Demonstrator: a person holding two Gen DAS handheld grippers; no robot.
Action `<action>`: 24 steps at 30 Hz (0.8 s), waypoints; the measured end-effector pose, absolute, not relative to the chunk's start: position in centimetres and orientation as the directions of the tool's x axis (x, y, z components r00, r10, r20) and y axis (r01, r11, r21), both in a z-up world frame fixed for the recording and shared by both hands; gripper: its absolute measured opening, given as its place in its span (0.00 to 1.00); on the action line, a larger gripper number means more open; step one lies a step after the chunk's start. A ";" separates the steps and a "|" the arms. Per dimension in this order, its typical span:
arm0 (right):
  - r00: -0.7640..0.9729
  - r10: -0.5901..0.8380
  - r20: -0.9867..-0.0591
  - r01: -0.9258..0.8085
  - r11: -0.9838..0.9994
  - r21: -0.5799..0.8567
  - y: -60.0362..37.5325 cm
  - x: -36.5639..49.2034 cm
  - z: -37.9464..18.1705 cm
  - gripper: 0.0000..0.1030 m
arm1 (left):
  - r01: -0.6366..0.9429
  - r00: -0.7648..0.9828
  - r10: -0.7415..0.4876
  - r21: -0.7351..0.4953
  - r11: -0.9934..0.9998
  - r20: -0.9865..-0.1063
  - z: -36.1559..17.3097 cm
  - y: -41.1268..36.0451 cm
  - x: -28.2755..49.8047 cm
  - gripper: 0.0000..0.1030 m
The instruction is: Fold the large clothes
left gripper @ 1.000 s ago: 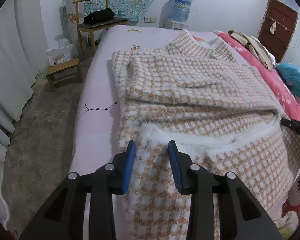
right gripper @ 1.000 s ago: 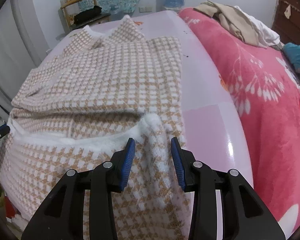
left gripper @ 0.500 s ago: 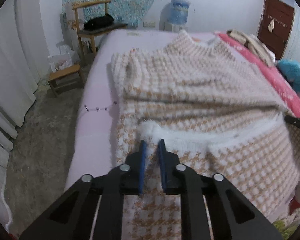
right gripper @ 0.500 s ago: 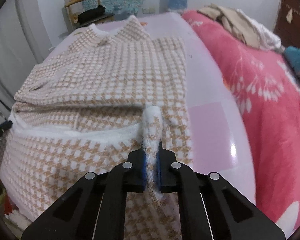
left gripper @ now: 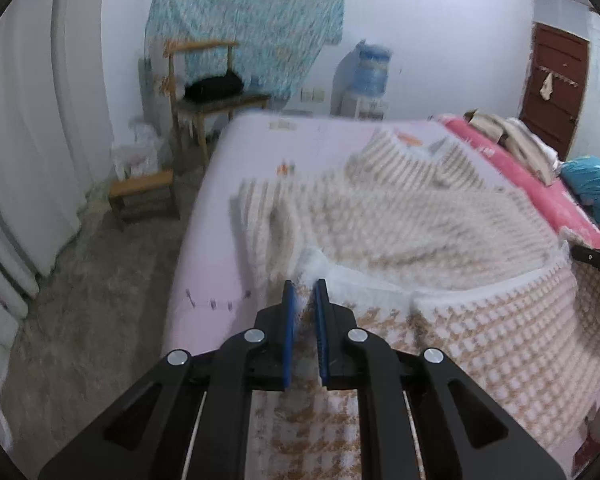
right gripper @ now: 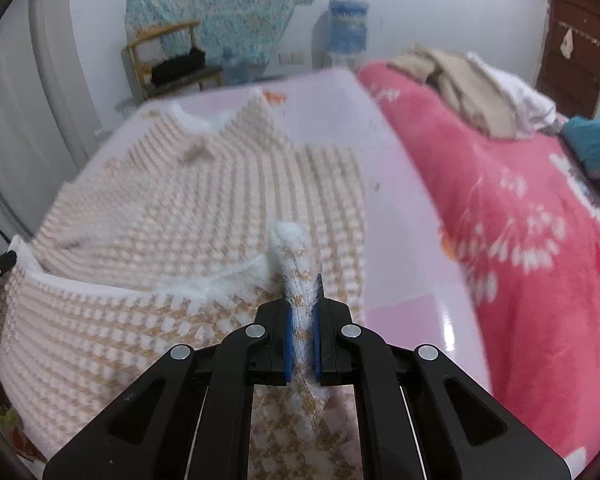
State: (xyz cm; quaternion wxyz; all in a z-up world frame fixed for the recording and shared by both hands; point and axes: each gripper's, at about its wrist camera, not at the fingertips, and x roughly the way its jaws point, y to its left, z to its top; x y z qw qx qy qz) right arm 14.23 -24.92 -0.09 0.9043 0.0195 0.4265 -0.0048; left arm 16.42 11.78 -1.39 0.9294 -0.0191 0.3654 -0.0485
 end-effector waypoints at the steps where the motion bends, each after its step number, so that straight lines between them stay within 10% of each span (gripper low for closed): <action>1: 0.618 0.006 -0.786 0.024 0.999 0.026 -24.9 14.6 -1.3 0.05 | 0.069 0.716 -0.108 -0.084 0.994 -0.690 -2.2 11.9 16.5 0.09; 5: 0.609 0.012 -0.793 0.027 0.999 0.035 -25.0 14.6 -2.7 0.08 | 0.058 0.712 -0.110 -0.098 0.993 -0.694 -3.8 12.2 16.3 0.10; 9: 0.614 -0.021 -0.789 0.068 0.997 0.026 -25.3 13.8 -1.2 0.45 | 0.059 0.712 -0.091 -0.069 0.996 -0.696 -3.7 11.7 16.3 0.10; 17: 0.695 0.144 -0.704 -0.116 0.989 0.088 -21.1 10.3 4.1 0.45 | 0.058 0.708 -0.094 -0.074 0.996 -0.700 -3.6 11.7 16.4 0.10; 24: 0.495 0.269 -0.826 -0.279 0.950 0.142 -14.5 12.6 -1.9 0.37 | 0.059 0.703 -0.098 -0.080 0.995 -0.705 -3.4 11.7 16.5 0.12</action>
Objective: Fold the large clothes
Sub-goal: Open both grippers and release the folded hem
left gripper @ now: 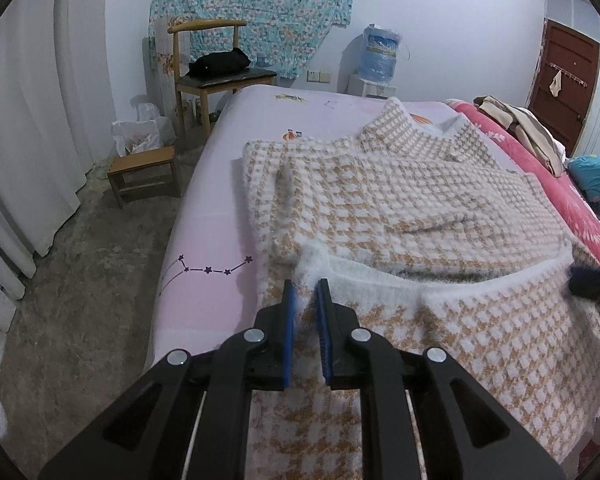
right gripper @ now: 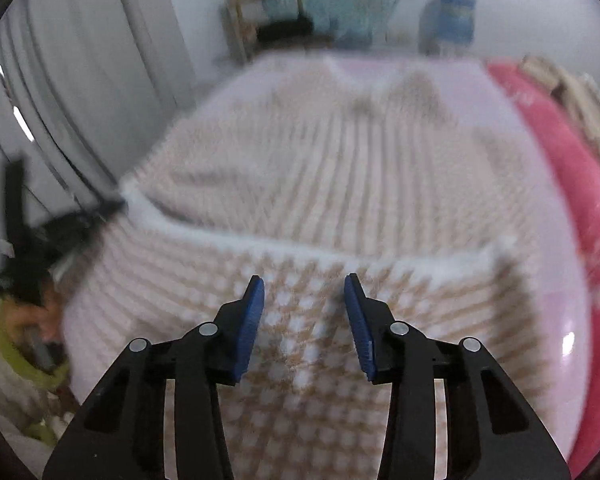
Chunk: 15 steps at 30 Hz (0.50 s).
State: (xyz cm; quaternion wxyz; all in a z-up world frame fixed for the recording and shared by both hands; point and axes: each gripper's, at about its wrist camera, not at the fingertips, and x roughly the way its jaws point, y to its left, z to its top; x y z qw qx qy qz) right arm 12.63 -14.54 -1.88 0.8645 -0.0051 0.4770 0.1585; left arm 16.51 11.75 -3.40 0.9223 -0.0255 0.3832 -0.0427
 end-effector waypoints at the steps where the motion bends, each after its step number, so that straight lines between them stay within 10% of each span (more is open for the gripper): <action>1: 0.471 0.268 -0.840 -0.264 0.952 0.156 -14.6 12.9 -2.9 0.37 | 0.058 0.702 -0.101 -0.084 0.995 -0.705 -3.2 11.8 16.5 0.14; 9: 0.482 0.296 -0.825 -0.222 0.952 0.212 -15.9 12.6 -3.4 0.37 | 0.124 0.763 -0.151 -0.088 0.988 -0.629 1.3 10.0 12.9 0.18; 15: 0.488 0.301 -0.819 -0.194 0.953 0.234 -16.7 13.1 -2.0 0.37 | 0.348 0.611 -0.309 -0.104 0.932 -0.729 -1.2 3.1 12.5 0.19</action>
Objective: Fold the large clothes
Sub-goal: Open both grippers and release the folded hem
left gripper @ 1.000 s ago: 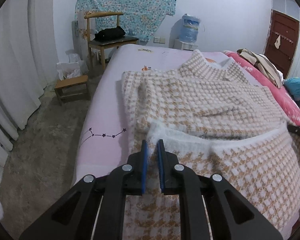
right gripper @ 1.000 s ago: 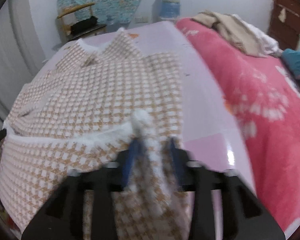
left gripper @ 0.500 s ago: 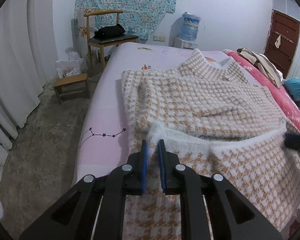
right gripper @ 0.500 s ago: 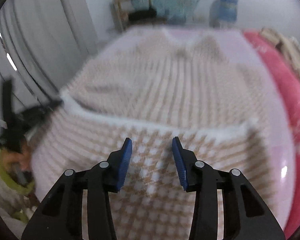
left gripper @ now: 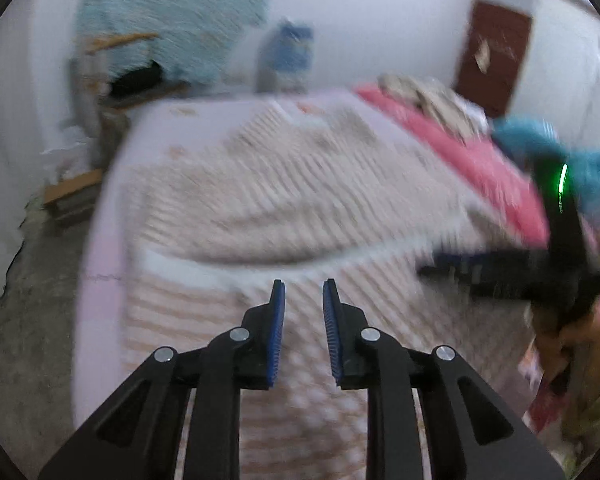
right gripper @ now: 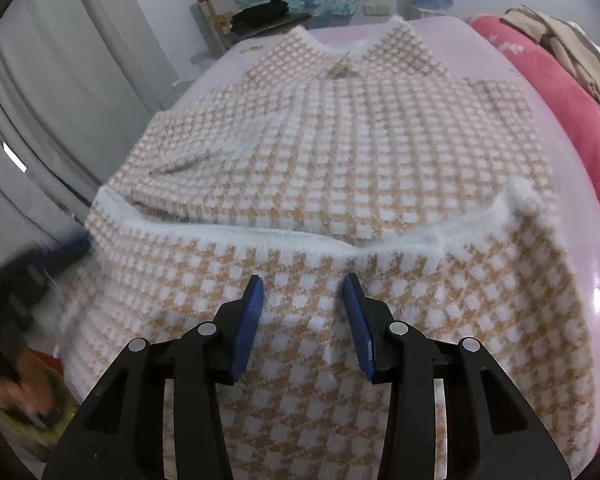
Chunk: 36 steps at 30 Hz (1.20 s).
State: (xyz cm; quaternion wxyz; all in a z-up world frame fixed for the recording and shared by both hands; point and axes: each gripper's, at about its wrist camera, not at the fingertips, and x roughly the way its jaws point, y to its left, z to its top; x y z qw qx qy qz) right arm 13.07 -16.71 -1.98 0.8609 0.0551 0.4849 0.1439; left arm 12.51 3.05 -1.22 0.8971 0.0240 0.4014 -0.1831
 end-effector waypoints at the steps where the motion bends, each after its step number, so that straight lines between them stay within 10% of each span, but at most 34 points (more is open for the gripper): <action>1: 0.514 0.289 -0.807 -0.187 0.957 0.223 -17.2 12.8 -1.2 0.37 | 0.360 0.590 -0.277 -0.060 0.931 -0.758 -2.3 1.9 12.6 0.19; 24: 0.534 0.096 -0.840 0.074 0.984 0.159 -27.4 10.6 -2.5 0.33 | 0.353 0.542 -0.293 -0.102 0.930 -0.787 -3.6 2.2 12.8 0.19; 36: 0.466 0.322 -0.824 -0.318 0.930 0.184 -17.0 5.8 -1.6 0.36 | 0.355 0.542 -0.294 -0.102 0.929 -0.788 -3.6 2.3 12.9 0.19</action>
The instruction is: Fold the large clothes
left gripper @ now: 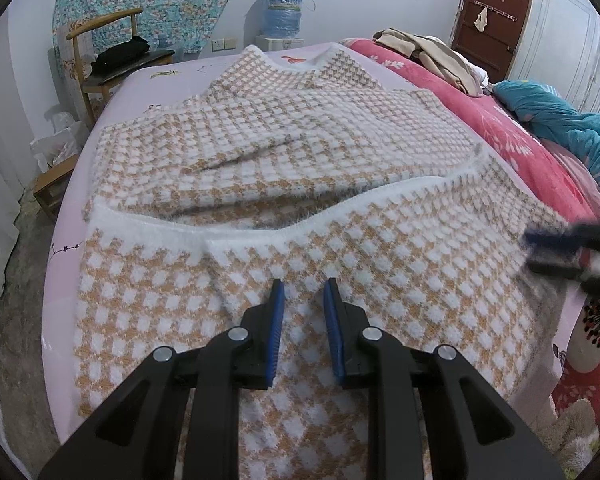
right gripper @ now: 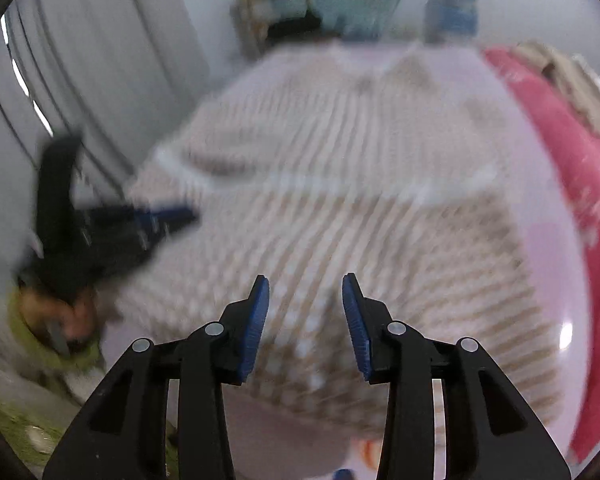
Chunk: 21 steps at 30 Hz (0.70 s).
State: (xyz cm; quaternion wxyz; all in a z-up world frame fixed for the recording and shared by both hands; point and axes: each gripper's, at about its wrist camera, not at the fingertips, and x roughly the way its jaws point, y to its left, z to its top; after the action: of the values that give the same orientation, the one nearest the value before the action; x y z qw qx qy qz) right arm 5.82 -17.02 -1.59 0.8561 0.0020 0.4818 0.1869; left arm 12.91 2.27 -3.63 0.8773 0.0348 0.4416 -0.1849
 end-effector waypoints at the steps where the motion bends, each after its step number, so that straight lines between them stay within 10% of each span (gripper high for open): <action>1: 0.459 0.309 -0.833 -0.303 0.936 0.180 -16.8 5.8 -2.8 0.36 | 0.356 0.541 -0.293 -0.101 0.929 -0.788 -3.6 2.3 12.9 0.19; 21: 0.465 0.371 -0.804 -0.368 0.907 0.205 -15.7 3.5 -2.0 0.29 | 0.432 0.554 -0.403 -0.162 0.887 -0.728 0.9 2.7 10.1 0.20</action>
State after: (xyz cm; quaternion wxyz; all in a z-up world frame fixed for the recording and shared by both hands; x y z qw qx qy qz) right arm 3.50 -15.74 -2.01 0.8560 0.0012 0.4699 0.2158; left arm 10.06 2.71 0.93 0.8814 0.0178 0.4083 -0.2369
